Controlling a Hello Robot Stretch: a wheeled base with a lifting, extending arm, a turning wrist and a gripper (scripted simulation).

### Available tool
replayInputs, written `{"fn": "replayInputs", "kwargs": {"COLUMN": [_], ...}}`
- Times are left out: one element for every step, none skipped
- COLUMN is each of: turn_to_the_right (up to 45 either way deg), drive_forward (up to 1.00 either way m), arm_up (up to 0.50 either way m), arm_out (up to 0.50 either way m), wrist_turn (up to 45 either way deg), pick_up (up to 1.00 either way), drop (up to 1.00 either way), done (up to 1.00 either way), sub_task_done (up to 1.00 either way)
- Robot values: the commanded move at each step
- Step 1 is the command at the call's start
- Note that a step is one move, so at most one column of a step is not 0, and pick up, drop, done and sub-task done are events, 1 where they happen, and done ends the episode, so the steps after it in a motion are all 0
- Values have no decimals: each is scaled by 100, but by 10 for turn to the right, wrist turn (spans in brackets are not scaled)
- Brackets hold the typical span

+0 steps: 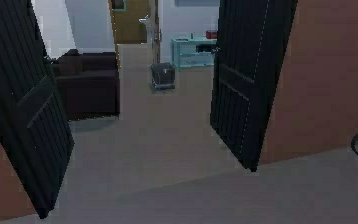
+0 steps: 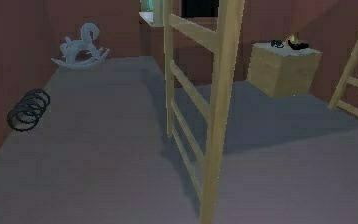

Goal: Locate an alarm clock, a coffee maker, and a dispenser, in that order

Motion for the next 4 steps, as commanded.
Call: {"fn": "replayInputs", "kwargs": {"turn_to_the_right": [-30,0,0,30], "drive_forward": [0,100,100,0], "arm_up": [0,0,0,0], "arm_out": [0,0,0,0], "wrist_turn": [0,0,0,0], "pick_up": [0,0,0,0], "drop": [0,0,0,0], "done": [0,0,0,0], "sub_task_done": [0,0,0,0]}}
